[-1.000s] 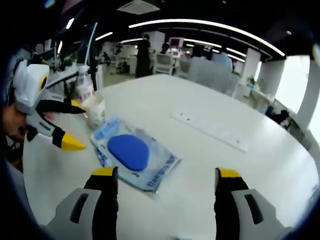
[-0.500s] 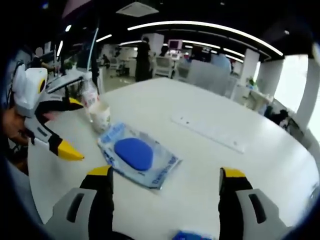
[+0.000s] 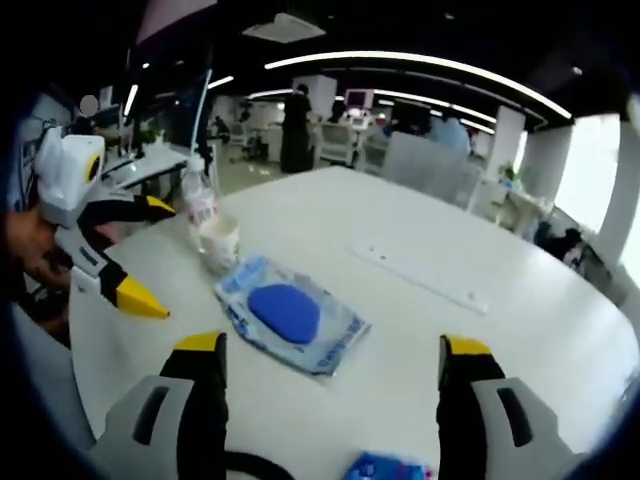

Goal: Arrange the tabletop items into an orderly group along one side of the table until the central work area is clear of visible clutter.

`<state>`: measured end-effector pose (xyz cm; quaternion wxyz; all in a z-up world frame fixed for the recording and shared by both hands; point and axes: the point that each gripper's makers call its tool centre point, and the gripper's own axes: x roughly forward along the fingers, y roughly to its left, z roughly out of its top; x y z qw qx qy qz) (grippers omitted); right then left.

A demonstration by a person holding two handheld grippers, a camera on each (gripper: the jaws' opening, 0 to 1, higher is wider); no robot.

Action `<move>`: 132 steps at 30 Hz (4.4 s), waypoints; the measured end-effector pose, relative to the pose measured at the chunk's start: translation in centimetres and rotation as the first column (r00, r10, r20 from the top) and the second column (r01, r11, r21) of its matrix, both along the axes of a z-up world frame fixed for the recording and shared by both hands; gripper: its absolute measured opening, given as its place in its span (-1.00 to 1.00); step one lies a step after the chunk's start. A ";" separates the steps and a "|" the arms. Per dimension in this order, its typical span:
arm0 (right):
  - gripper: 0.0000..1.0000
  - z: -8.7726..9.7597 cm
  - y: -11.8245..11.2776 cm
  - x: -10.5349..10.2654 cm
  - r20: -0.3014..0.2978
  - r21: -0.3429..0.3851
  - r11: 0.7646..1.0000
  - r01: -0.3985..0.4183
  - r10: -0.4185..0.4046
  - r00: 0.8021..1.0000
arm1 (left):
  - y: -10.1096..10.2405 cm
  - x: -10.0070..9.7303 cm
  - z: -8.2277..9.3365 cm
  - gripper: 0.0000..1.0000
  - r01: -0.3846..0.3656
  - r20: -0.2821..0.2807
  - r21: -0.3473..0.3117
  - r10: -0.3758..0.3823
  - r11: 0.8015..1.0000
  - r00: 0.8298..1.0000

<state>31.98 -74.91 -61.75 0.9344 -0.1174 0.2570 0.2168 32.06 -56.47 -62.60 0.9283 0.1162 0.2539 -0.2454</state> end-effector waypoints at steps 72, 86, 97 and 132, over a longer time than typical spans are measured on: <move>0.68 -0.6 -9.7 -10.3 0.001 0.080 0.987 0.142 -0.143 0.990 | -7.5 -5.6 4.5 0.92 0.223 0.095 -0.016 -0.221 0.975 0.971; 0.58 -2.3 -11.7 -11.7 -0.035 0.098 0.974 0.206 -0.203 0.979 | -8.5 -6.4 3.4 0.89 0.225 0.072 -0.011 -0.223 0.974 0.972; 0.43 -5.4 -13.0 -13.4 -0.088 0.049 0.972 0.229 -0.224 0.971 | -8.9 -7.2 2.4 0.85 0.240 0.051 0.008 -0.240 0.971 0.970; 0.01 -9.4 -16.6 -16.0 -0.185 -0.055 0.943 0.328 -0.332 0.925 | -11.0 -7.9 -0.8 0.77 0.282 -0.021 -0.001 -0.282 0.959 0.959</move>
